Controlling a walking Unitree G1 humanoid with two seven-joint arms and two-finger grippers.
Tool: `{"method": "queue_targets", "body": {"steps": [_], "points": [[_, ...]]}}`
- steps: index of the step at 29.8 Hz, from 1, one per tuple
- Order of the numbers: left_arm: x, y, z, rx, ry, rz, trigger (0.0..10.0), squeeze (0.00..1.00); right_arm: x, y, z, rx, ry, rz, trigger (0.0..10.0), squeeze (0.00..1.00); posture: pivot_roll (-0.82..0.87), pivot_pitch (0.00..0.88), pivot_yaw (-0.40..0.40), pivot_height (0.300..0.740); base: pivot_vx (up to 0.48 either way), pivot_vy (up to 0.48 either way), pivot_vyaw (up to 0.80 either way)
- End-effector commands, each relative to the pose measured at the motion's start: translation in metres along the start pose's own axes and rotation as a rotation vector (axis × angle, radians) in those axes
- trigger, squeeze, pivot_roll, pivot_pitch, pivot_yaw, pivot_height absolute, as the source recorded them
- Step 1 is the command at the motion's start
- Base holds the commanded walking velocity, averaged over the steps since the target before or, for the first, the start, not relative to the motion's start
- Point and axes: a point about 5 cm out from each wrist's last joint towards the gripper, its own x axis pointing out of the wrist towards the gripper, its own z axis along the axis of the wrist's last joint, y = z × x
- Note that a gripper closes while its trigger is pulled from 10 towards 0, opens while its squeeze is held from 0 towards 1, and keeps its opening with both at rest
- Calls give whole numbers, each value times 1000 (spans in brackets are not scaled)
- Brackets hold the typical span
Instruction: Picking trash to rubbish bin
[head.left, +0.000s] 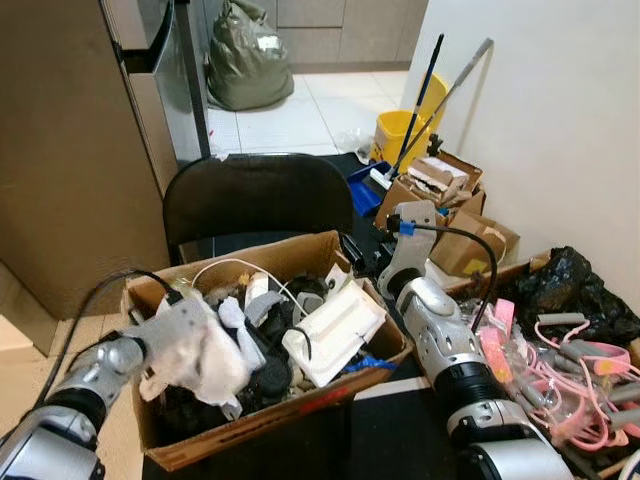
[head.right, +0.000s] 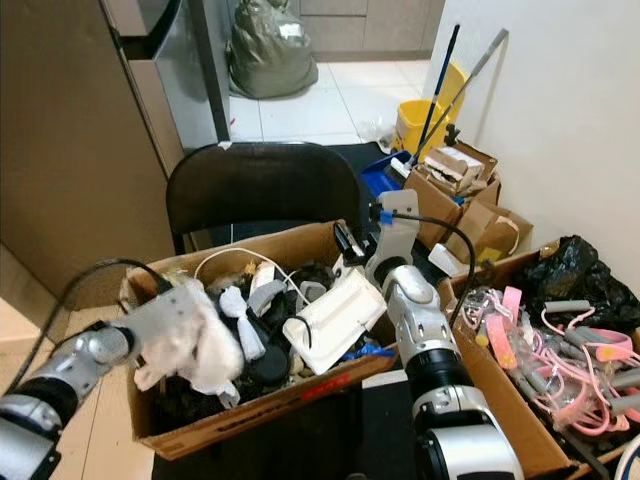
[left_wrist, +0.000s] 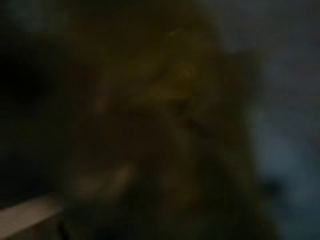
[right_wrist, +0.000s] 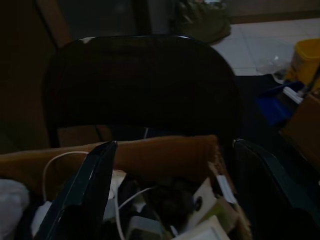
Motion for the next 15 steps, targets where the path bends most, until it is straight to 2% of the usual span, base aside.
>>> {"method": "queue_targets", "body": {"steps": [1, 4, 6, 7, 8, 9, 10, 12, 15], "points": [[-2, 10, -9, 7, 45, 45, 10000, 0, -1, -1, 0, -6, -4, 1, 10000, 0, -41, 127, -33, 740, 0, 0, 0], [-3, 32, 7, -47, -34, 107, 10000, 0, -1, -2, 0, -9, -4, 1, 10000, 0, -42, 127, -35, 740, 0, 0, 0], [-4, 43, 31, -93, -172, 93, 10000, 0, -1, -3, 1, -10, -3, 1, 10000, 0, -39, 126, -38, 740, 0, 0, 0], [-4, 43, 31, -93, -172, 93, 10000, 0, -1, -3, 1, -10, -3, 1, 10000, 0, -39, 126, -38, 740, 0, 0, 0], [-5, 48, 44, -104, -241, 81, 10000, 0, -1, -3, 1, -10, -3, 1, 10000, 0, -39, 126, -38, 740, 0, 0, 0], [-11, 58, 69, -149, -374, 37, 10000, 0, -1, -3, 1, -12, -3, 2, 10000, 0, -42, 124, -36, 740, 0, 0, 0], [-13, 62, 76, -156, -413, 26, 10000, 0, -1, -4, 1, -12, -3, 2, 10000, 0, -42, 124, -36, 740, 0, 0, 0], [-15, 68, 81, -171, -428, 32, 10000, 0, 0, -4, 2, -12, -4, 2, 10000, 0, -42, 123, -37, 740, 0, 0, 0], [-22, 92, 95, -228, -470, 124, 10000, 0, 0, -5, 4, -11, -9, 0, 10000, 0, -43, 119, -36, 740, 0, 0, 0]]}}
